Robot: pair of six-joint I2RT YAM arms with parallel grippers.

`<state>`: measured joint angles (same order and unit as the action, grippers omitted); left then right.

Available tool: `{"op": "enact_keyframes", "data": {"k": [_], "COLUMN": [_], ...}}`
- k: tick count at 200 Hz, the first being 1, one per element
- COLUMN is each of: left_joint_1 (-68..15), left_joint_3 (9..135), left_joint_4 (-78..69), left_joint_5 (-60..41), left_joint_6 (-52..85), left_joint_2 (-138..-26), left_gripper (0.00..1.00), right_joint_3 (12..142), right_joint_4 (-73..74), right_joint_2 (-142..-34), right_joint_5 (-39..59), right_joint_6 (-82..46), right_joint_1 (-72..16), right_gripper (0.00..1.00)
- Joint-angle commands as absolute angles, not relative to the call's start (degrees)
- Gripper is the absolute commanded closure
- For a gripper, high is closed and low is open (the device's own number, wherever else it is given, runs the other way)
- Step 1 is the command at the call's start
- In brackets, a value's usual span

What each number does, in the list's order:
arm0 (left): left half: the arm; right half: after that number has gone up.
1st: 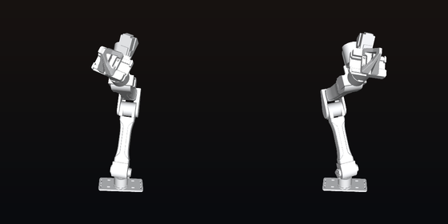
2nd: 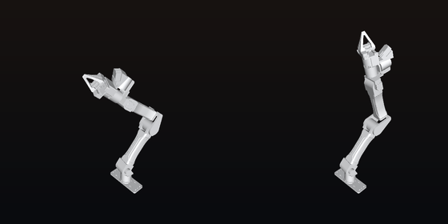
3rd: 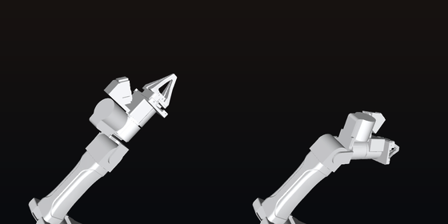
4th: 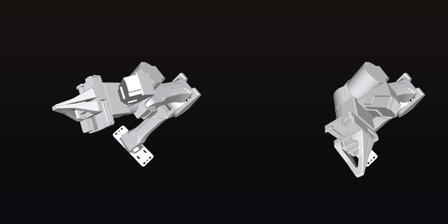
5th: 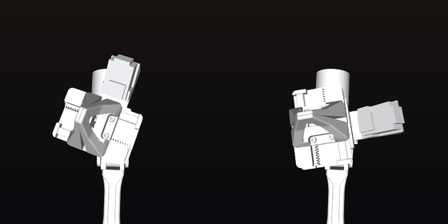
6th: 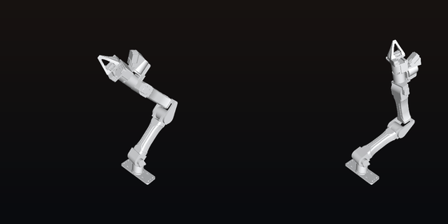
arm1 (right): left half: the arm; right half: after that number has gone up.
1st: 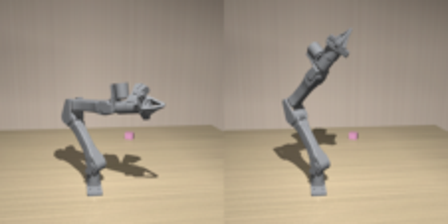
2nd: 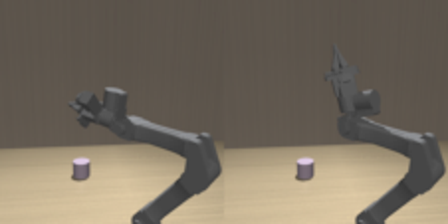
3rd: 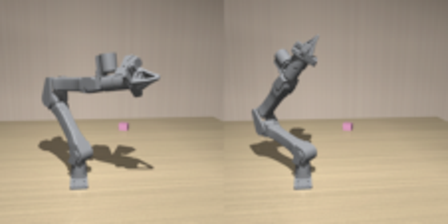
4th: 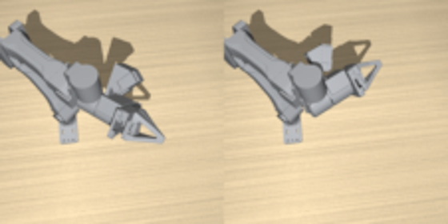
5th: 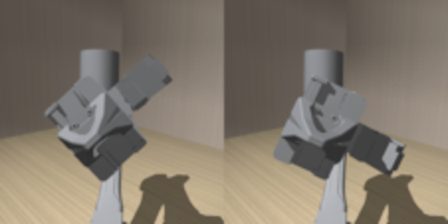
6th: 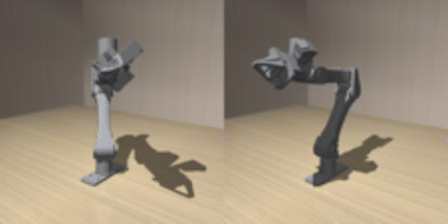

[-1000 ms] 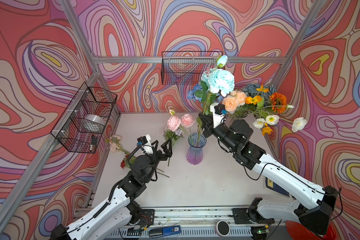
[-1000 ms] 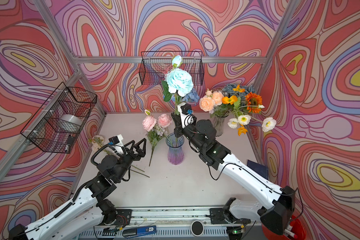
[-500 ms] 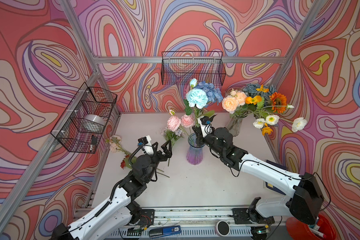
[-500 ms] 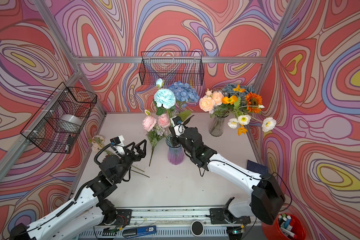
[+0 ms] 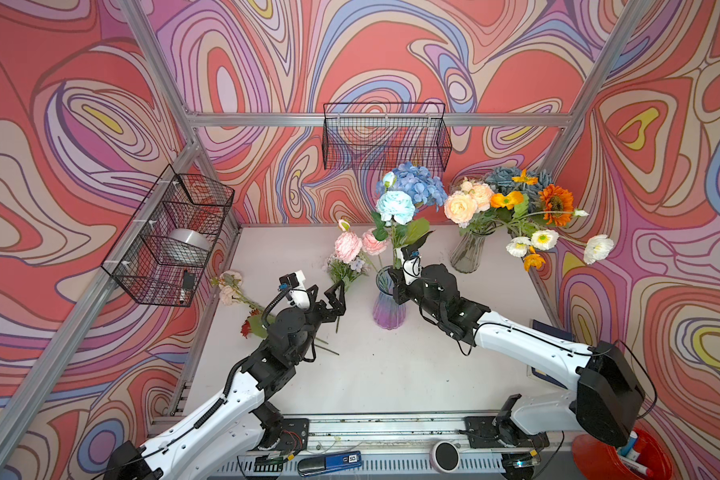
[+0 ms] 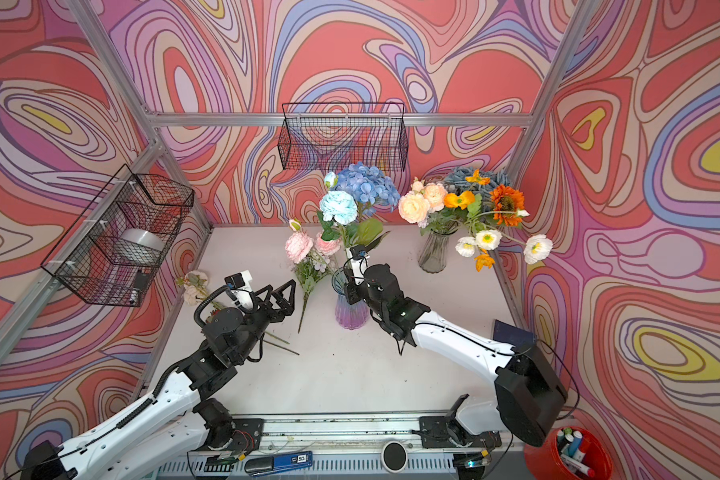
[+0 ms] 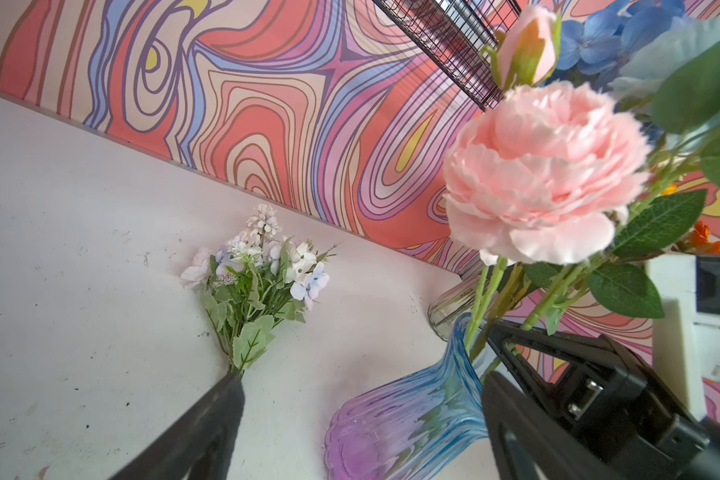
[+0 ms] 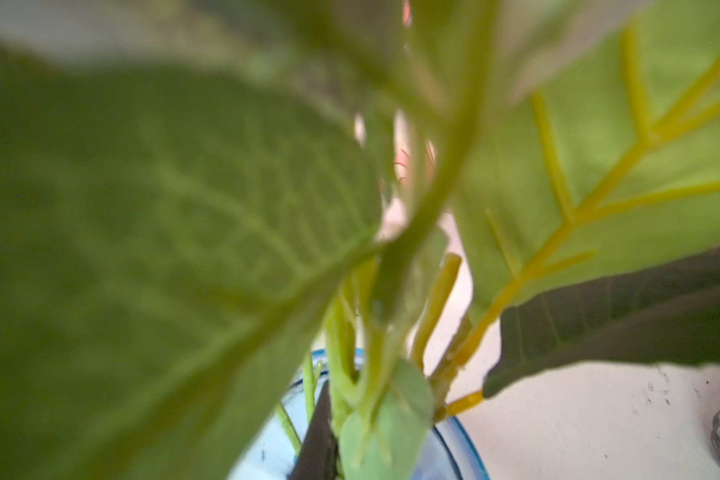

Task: Arrange the flowers into the vase
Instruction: 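Lower the peony into the blue-purple vase with right while left draws back, then grasp the pink-white bouquet stems with left while right releases the peony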

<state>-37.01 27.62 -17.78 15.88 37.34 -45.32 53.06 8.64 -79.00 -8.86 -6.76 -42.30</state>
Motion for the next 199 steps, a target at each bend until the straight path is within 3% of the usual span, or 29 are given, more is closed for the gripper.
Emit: {"op": "enact_keyframes", "data": {"k": [1, 123, 151, 189, 199], "left_joint_1": [-36.4, -34.6, -34.1, -31.5, -30.7], "left_joint_3": [27.5, 27.2, 27.4, 28.7, 29.0], "left_joint_4": [-18.1, -3.5, -3.3, -5.2, -5.9], "left_joint_5": [16.1, 14.8, 14.9, 11.1, 9.4], "left_joint_6": [37.7, 32.9, 31.2, 30.4, 30.2], "left_joint_2": [-45.1, -52.2, -56.1, -63.8, -66.4], "left_gripper": [0.08, 0.15, 0.19, 0.24, 0.25], "right_joint_3": [54.5, 57.4, 57.7, 55.0, 54.1], "right_joint_4": [4.2, -3.9, -4.7, -3.4, -3.3], "right_joint_2": [-79.8, -73.0, -69.0, -62.6, -61.4], "right_joint_5": [-9.7, -6.9, -6.3, -10.2, -11.5], "right_joint_6": [-8.1, -10.8, -11.1, -11.2, -10.9], "right_joint_1": [-42.2, -42.2, -42.2, -42.2, -42.1], "right_gripper": [0.87, 0.53, 0.39, 0.03, 0.01]}}
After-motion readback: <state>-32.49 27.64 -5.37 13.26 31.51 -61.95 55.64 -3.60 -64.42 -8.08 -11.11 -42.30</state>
